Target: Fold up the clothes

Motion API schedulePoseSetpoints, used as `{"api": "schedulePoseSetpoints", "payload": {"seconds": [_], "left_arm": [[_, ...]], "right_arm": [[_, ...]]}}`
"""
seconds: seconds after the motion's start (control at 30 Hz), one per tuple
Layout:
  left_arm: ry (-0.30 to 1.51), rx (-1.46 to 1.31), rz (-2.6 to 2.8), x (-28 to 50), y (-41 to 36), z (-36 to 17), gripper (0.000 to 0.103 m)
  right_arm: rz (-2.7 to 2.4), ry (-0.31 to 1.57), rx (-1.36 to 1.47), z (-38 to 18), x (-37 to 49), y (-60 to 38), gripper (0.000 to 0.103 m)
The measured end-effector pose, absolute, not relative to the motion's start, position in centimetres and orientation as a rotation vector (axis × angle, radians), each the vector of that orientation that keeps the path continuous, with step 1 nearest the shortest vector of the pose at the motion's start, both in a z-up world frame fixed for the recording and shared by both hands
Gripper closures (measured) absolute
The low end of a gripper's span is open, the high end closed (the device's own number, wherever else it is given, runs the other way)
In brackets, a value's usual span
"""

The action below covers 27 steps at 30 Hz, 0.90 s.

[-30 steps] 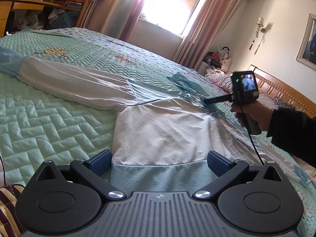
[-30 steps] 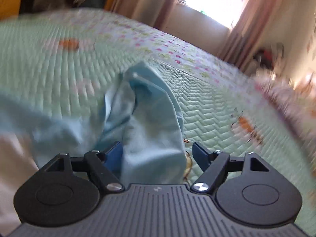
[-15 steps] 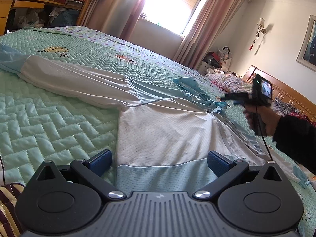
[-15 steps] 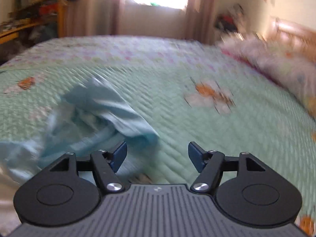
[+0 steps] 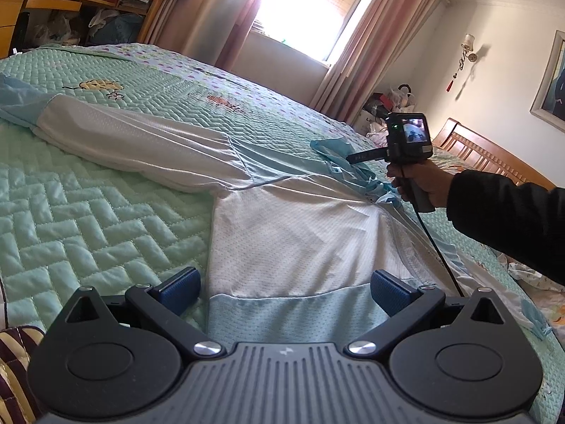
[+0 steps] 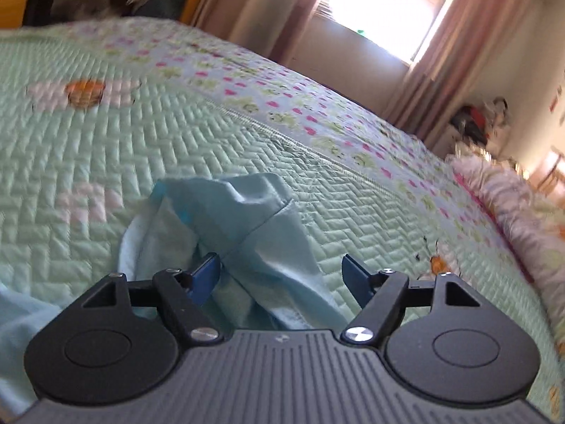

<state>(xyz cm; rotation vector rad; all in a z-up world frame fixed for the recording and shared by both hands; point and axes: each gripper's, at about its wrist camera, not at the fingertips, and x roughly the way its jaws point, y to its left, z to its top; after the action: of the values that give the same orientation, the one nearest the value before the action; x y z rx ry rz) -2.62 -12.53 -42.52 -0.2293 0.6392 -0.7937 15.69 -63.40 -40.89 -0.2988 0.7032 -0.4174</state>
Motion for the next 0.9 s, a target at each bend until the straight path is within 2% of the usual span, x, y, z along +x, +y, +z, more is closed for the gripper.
{"api": "schedulePoseSetpoints", "payload": {"seconds": [0.03, 0.07, 0.17, 0.27, 0.3, 0.57, 0.8, 0.83, 0.87, 0.9], "left_arm": [[0.64, -0.228, -0.793, -2.6, -12.5, -42.5, 0.001], [0.64, -0.228, -0.793, -2.6, -12.5, -42.5, 0.001], [0.641, -0.23, -0.793, -2.6, -12.5, -42.5, 0.001], [0.642, -0.233, -0.794, -2.5, -12.5, -42.5, 0.001], [0.643, -0.234, -0.794, -2.5, -12.5, -42.5, 0.001], [0.642, -0.229, -0.791, -2.6, -12.6, -42.6, 0.001], [0.642, -0.23, -0.791, -2.6, -12.6, -42.6, 0.001], [0.642, -0.232, -0.791, -2.6, -12.6, -42.6, 0.001], [0.642, -0.233, -0.792, -2.6, -12.6, -42.6, 0.001], [0.643, -0.234, -0.792, -2.6, -12.6, -42.6, 0.001]], "right_arm": [[-0.412, 0.715, -0.315, -41.2, 16.0, -63.5, 0.043], [-0.409, 0.737, -0.298, -41.5, 16.3, -63.9, 0.057], [-0.388, 0.737, -0.25, -41.9, 16.3, -64.5, 0.071], [-0.387, 0.704, -0.224, -41.4, 15.5, -64.7, 0.096], [-0.391, 0.685, -0.216, -40.9, 15.1, -64.8, 0.098], [-0.25, 0.575, -0.176, -36.4, 8.7, -63.3, 0.099], [-0.046, 0.795, -0.284, -40.0, 6.2, -59.9, 0.097], [-0.039, 0.8, -0.267, -39.9, 6.0, -60.0, 0.095], [-0.034, 0.803, -0.248, -39.7, 5.8, -60.1, 0.084], [-0.028, 0.806, -0.23, -39.6, 5.6, -60.3, 0.063]]}}
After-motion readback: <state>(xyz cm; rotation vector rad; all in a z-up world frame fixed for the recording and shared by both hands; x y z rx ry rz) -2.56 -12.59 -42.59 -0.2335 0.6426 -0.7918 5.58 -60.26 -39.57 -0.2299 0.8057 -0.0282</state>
